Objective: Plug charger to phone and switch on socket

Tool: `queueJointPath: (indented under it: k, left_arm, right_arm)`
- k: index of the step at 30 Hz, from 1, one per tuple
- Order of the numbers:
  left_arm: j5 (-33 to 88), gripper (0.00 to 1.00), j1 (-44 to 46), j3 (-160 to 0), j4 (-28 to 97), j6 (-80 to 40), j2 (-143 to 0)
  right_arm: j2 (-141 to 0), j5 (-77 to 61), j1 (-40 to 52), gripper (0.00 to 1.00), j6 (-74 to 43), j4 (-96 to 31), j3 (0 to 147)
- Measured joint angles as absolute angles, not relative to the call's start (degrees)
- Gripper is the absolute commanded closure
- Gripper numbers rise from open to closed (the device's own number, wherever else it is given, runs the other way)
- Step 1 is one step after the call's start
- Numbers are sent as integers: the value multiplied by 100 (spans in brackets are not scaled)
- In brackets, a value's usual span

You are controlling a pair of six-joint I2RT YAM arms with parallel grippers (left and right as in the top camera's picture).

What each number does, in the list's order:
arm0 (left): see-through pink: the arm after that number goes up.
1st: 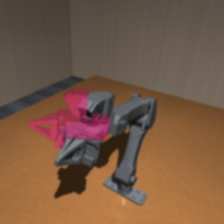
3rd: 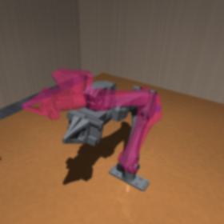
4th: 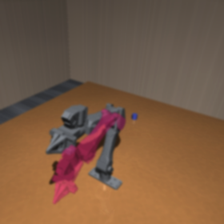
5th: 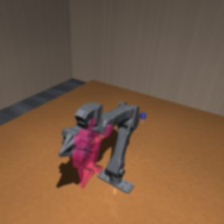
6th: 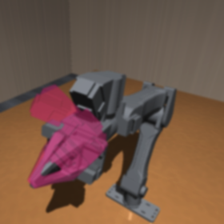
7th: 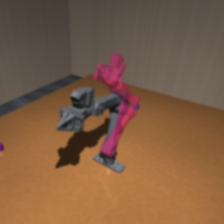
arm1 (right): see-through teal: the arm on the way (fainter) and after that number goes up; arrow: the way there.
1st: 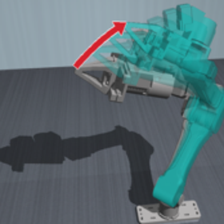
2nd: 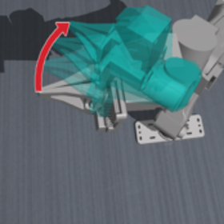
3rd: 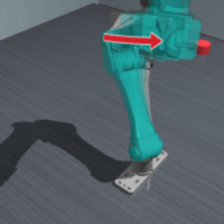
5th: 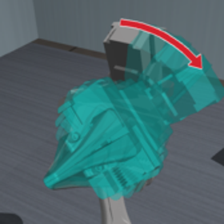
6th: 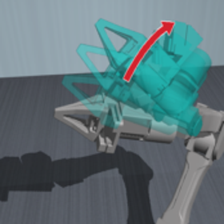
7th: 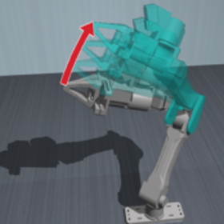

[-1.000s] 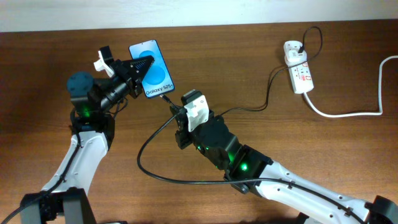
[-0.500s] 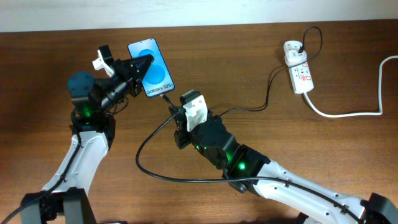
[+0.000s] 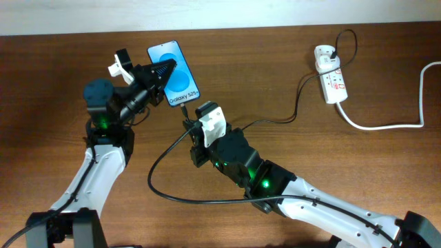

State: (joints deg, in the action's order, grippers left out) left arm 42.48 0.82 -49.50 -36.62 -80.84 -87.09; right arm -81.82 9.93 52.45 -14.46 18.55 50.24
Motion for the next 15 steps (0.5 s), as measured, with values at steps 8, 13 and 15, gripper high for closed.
queueJointPath:
  k: [8, 13, 15]
  left_arm:
    - [5325, 100, 16, -4960, -3577, -7837, -8709]
    - [5642, 100, -464, -4960, -3605, -7714, -8709]
    - [5664, 100, -523, -4960, -3605, -7693, -8709]
  right_arm:
    - [-8180, 1066, 5223, 96, -1170, 1446, 5092]
    - [-7870, 1133, 5216, 96, -1319, 808, 5111]
    - [-7782, 1076, 5216, 96, -1616, 657, 5111]
